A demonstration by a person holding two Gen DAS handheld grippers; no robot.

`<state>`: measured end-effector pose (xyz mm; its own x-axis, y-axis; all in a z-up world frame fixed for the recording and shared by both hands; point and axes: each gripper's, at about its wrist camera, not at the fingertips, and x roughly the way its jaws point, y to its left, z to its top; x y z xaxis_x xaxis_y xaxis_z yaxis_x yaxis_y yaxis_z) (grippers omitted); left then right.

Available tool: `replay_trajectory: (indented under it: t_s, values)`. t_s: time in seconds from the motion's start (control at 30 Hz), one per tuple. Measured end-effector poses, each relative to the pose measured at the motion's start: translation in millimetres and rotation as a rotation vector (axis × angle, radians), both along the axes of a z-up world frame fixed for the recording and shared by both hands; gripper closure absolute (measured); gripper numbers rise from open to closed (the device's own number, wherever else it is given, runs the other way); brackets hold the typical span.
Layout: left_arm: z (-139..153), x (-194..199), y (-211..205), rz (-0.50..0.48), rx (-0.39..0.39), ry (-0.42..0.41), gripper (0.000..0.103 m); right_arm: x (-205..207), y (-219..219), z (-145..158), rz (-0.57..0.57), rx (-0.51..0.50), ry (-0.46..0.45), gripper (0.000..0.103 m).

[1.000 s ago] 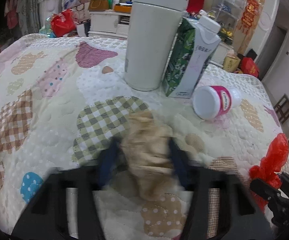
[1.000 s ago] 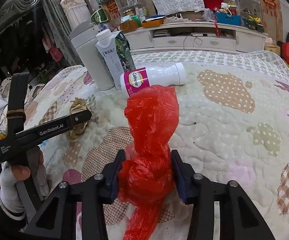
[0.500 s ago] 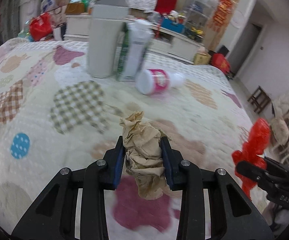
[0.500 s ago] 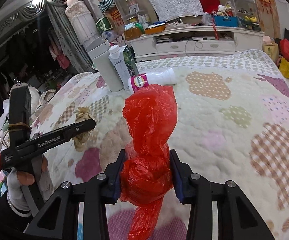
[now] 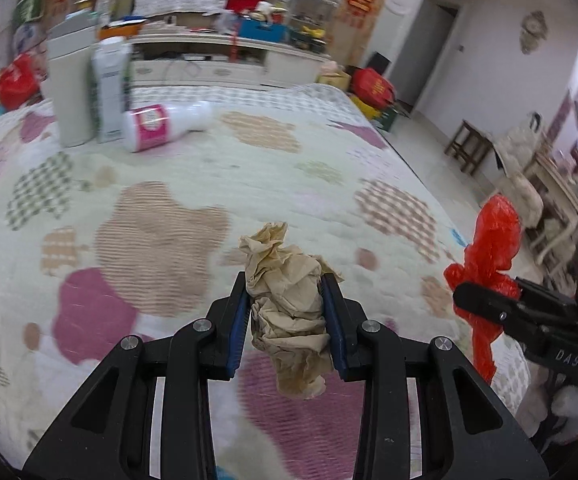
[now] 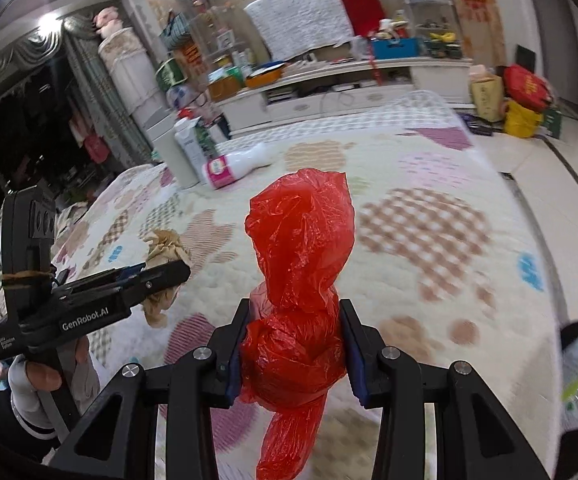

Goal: Collect trash
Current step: 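Carry the red bag and crumpled paper over the black trash bin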

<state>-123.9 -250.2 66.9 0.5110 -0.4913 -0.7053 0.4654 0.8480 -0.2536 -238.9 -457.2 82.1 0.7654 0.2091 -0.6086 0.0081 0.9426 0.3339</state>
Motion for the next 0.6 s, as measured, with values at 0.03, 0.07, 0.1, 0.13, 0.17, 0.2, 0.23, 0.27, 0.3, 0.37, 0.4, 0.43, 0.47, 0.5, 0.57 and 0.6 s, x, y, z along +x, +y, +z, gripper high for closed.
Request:
replay_trajectory:
  t_s: [0.03,0.07,0.1,0.13,0.17,0.2,0.23,0.27,0.3,0.37,0.4,0.43,0.47,0.5,0.57,0.6]
  values:
    - [0,-4,-8,-0.014,0.002,-0.001,0.071,-7,-6,0,-0.015,0.001,-0.001,0.063]
    - [1,-9,-16,-0.027,0.005,-0.003,0.071,-16,-15,0,-0.037,0.006,0.0,0.063]
    - [1,-12,-22,-0.035,0.006,-0.003,0.071,-22,-20,-1,-0.05,0.011,-0.001,0.063]
    - [1,-15,-30,-0.049,0.008,-0.002,0.071,-31,-29,-2,-0.071,0.018,-0.001,0.063]
    - [1,-18,-36,-0.061,0.008,-0.002,0.071,-37,-36,-2,-0.088,0.02,0.001,0.063]
    - [2,-21,-44,-0.077,0.009,-0.002,0.071,-44,-42,-3,-0.101,0.021,0.001,0.063]
    - [2,-23,-50,-0.087,0.011,-0.003,0.071,-52,-50,-3,-0.122,0.02,0.003,0.063]
    - [2,-26,-56,-0.099,0.012,-0.003,0.071,-58,-56,-3,-0.137,0.02,0.003,0.063]
    - [3,-29,-63,-0.111,0.012,-0.003,0.071,-64,-63,-3,-0.154,0.021,0.005,0.063]
    - [4,-33,-76,-0.136,0.011,-0.002,0.071,-78,-76,-3,-0.19,0.017,0.009,0.063]
    - [4,-35,-80,-0.145,0.011,-0.001,0.071,-85,-82,-2,-0.208,0.014,0.008,0.063]
    - [4,-37,-87,-0.159,0.01,0.002,0.071,-93,-90,-2,-0.232,0.011,0.005,0.063]
    - [4,-39,-93,-0.17,0.011,0.003,0.071,-101,-98,-2,-0.251,0.011,0.005,0.063]
    - [3,-41,-101,-0.184,0.012,0.005,0.071,-106,-104,-2,-0.264,0.012,0.005,0.063]
    - [3,-45,-112,-0.204,0.012,0.009,0.071,-118,-118,-3,-0.3,0.012,0.009,0.063]
    - [3,-47,-117,-0.216,0.01,0.012,0.071,-125,-126,-5,-0.319,0.012,0.015,0.063]
